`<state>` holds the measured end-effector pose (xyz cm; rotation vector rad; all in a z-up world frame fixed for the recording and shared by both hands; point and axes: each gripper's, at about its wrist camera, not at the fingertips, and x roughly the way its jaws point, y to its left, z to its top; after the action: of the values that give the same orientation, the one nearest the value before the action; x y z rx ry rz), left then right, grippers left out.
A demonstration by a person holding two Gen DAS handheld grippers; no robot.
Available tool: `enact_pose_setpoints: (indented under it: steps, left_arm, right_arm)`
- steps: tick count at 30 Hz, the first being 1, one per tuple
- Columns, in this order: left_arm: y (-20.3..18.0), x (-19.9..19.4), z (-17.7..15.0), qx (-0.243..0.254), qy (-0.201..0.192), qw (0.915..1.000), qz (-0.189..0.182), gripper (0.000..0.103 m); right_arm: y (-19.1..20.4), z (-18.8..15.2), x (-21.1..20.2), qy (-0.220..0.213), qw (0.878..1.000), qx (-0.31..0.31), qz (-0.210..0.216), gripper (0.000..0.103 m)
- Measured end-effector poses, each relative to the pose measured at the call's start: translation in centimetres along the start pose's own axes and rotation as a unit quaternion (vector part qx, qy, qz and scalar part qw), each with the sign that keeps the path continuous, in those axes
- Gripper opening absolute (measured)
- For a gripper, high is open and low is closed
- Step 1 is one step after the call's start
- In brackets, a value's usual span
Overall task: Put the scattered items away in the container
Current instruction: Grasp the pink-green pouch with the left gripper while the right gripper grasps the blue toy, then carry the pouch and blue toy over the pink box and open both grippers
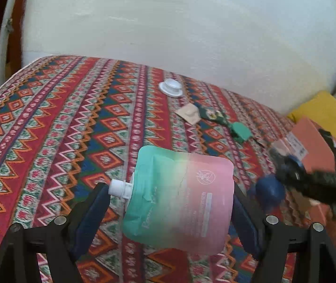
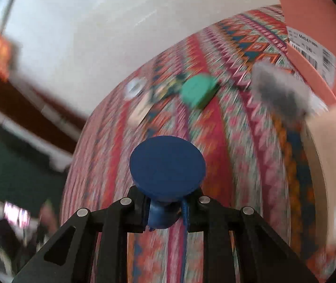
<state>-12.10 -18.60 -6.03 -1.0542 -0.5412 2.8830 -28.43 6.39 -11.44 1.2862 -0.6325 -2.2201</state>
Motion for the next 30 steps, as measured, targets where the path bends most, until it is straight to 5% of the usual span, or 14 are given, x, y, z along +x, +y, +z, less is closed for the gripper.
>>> enact_pose_setpoints:
  steps: [7,17,30]
  left_arm:
    - [-2.4,-0.8,-1.2,0.026,0.005,0.9995,-0.018,0.082]
    - [-4.9,-2.2,-2.1,0.051,-0.001,0.9982,-0.030,0.082]
    - [-8.6,-4.9,-1.9,0.071,-0.024,0.9967,-0.029,0.082]
  right_arm:
    - [1.5,-6.1,-1.9,0.030,0.998,-0.058,0.020,0.023]
    - [6.2,-7.0,-5.0,0.000,0.989,-0.139,0.057,0.023]
    - [7.6,-9.2,-10.9,-0.012,0.978,-0.170,0.118,0.023]
